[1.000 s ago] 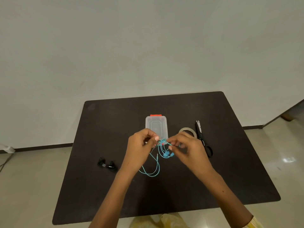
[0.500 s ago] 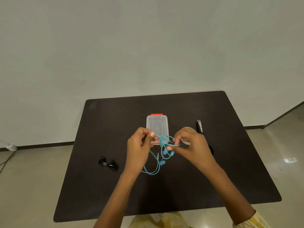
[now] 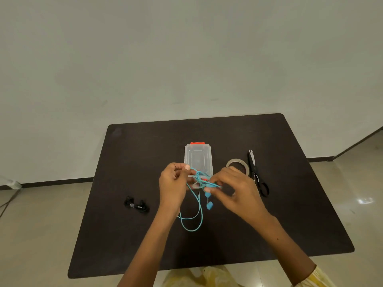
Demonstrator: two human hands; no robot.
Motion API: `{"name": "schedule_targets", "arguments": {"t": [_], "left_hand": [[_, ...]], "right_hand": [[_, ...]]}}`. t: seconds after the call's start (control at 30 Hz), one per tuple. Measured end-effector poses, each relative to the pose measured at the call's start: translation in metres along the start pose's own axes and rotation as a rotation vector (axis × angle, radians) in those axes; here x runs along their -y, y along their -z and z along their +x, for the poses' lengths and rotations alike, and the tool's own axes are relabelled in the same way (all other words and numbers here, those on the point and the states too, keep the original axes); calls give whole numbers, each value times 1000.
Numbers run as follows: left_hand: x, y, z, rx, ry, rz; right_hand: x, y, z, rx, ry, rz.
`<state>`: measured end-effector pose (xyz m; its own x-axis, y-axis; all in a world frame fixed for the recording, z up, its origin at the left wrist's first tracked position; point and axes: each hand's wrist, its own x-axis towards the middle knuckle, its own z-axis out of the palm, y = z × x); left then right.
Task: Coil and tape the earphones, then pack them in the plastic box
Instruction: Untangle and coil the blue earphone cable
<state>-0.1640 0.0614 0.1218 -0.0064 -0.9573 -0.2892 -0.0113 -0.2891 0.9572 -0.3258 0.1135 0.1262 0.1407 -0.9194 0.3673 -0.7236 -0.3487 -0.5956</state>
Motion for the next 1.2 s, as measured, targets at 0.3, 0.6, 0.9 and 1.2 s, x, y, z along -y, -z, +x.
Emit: {"name": "schedule_targets", "arguments": {"t": [0.3, 0.6, 0.9, 1.2], "left_hand": [[-4, 1, -7, 269, -42, -108], [4, -4, -3, 16, -100, 39], [-2, -5, -7, -38, -343, 216], [-8, 7, 5, -29, -74, -56]], "right_hand": [[-5, 2, 9, -297, -390, 137], [-9, 19, 15, 218, -448, 725], [-1, -2, 12, -57, -422, 437], [-30, 3, -6, -158, -391, 375]]}}
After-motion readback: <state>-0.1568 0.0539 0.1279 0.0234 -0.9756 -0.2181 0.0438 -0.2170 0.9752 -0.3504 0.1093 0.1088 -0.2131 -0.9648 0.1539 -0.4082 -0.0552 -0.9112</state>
